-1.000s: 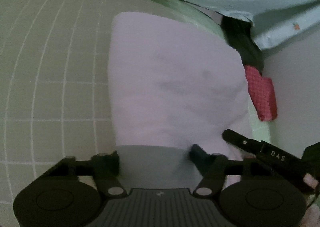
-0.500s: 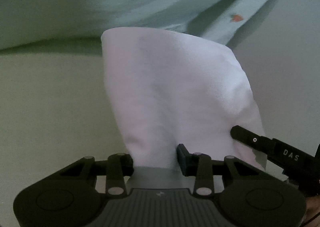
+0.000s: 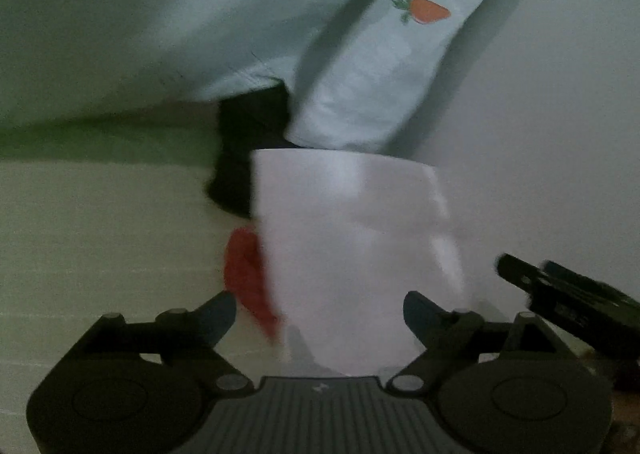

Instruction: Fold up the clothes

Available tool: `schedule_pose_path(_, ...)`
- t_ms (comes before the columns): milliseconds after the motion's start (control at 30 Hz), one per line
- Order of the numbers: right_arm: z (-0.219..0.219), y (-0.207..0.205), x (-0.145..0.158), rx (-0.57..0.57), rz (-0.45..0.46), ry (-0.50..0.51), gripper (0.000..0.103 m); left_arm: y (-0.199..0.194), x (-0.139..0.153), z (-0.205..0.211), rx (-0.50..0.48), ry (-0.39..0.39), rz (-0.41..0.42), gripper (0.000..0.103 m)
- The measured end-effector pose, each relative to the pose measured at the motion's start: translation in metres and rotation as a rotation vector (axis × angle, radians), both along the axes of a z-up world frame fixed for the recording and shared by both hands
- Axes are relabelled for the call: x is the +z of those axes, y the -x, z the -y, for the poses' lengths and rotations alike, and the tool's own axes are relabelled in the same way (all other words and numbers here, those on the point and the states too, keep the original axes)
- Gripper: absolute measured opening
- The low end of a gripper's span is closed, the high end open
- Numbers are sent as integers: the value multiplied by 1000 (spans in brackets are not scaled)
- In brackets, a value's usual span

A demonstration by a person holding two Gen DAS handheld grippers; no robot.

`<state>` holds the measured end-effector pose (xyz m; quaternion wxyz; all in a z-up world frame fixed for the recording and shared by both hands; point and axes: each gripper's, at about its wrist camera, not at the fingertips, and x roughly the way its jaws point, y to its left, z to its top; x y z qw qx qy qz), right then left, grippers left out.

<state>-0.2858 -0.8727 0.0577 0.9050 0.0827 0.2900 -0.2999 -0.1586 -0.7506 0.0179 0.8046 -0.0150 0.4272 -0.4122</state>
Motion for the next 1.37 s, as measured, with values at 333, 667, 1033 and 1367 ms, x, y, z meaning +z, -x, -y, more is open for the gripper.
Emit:
schedule_pose_path(333,-44,42,-33,-106,-3,-27,89,27,-8,-72,-107,-118,198,100)
schedule_pose_path(667,-100,122,-52,-206,-23,-107,103,84,-24,-112,-215,-174,193,103)
schedule_pose_path(1033,-125,163,-64,-211,-46,-130,103,106,-27,-126,-231,-194,188,103)
schedule_pose_path(1367,-129,167,-65,-190,-42,-129,103,115,-25,-132,-221,-205,203,103)
